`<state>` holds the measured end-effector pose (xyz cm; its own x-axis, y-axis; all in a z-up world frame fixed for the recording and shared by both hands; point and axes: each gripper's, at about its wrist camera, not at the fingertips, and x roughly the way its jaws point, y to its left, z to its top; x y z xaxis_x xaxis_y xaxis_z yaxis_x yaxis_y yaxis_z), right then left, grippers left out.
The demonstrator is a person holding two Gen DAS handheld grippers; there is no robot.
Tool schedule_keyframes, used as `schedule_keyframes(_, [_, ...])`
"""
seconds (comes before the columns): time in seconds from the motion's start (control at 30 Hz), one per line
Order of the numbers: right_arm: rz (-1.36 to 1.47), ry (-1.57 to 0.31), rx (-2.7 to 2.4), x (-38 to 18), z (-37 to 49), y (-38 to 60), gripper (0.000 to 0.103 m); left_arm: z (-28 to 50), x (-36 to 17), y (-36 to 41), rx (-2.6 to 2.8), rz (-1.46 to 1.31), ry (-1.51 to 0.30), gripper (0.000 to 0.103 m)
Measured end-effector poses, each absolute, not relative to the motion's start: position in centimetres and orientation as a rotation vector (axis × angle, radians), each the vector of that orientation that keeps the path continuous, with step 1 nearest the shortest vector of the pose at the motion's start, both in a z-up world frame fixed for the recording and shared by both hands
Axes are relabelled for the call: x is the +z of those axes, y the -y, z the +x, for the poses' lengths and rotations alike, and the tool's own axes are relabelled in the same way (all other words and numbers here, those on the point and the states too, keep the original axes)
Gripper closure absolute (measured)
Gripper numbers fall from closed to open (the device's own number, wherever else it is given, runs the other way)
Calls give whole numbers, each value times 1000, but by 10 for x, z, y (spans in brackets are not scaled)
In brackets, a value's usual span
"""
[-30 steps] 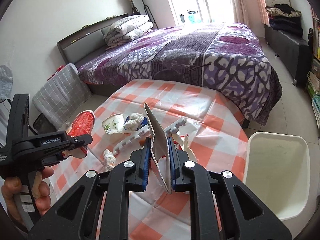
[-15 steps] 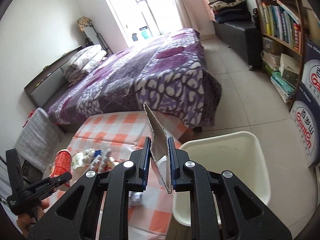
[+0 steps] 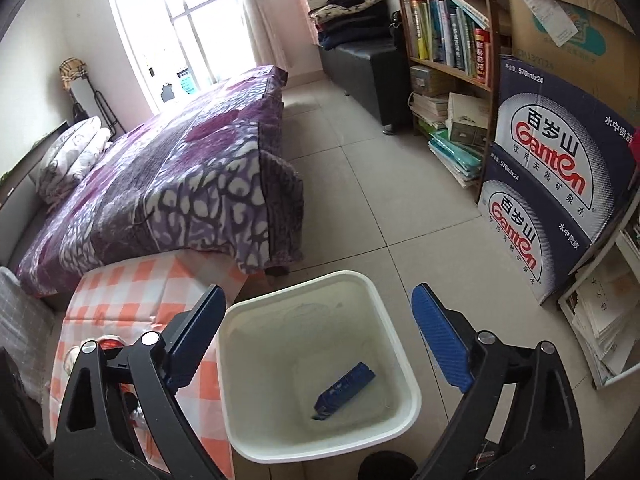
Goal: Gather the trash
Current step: 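Carry the blue box to the white bin and open the right tool, then release the red noodle cup into the white bin with the left tool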
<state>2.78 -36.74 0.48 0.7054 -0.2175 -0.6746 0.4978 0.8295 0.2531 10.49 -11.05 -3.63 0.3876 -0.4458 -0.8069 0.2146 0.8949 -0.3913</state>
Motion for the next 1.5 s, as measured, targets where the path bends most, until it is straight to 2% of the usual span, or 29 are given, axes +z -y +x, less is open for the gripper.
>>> schedule_keyframes(0.2, [541,-660,-450,4,20,397,12,105,-48,168,-541,-252,-1186,64])
schedule_keyframes(0.4, [598,-649,-475,1,16,415,12,102,-45,217,-603,-201,-1194,63])
schedule_keyframes(0.47, [606,-639,-484,2,14,418,12,104,-43,227,-609,-188,-1196,60])
schedule_keyframes(0.53, [614,-629,-491,3,13,418,12,108,-43,232,-607,-186,-1208,48])
schedule_keyframes(0.6, [626,-622,-494,3,11,420,12,112,-41,231,-601,-191,-1206,43])
schedule_keyframes(0.67, [628,-622,-492,3,12,419,11,114,-38,227,-596,-191,-1196,39])
schedule_keyframes(1.03, [499,-633,-474,5,30,378,8,117,-28,177,-484,-61,-1092,35])
schedule_keyframes(1.5, [280,-746,-343,-9,78,284,7,126,-40,72,-226,-15,-1030,35])
